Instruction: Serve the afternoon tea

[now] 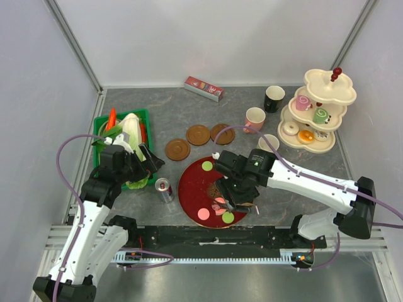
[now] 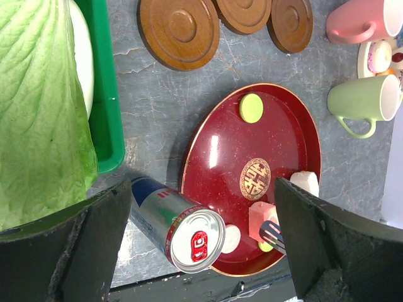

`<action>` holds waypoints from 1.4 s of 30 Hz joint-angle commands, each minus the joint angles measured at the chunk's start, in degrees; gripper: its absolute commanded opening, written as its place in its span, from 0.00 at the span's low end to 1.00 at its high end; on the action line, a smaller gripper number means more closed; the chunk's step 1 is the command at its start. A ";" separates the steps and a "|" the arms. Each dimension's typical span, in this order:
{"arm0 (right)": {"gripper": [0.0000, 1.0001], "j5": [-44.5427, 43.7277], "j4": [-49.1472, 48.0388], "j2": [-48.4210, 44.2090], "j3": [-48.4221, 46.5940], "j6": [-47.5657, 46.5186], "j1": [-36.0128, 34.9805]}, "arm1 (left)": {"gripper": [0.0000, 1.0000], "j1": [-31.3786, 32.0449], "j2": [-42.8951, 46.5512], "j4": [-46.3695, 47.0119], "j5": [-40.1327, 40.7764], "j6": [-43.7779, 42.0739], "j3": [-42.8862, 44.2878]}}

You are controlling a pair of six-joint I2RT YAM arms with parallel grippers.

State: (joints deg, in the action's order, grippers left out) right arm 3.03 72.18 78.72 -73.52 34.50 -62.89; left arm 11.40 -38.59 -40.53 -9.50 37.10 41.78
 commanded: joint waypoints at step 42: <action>0.44 -29.84 -2.31 -5.86 -23.25 -6.90 29.03 | 0.99 0.20 -0.70 9.06 -5.18 1.48 0.15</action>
State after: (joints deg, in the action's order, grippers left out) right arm -23.07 72.69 73.87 -95.18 31.07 -40.23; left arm 11.40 -38.83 -36.40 -12.32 37.45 41.78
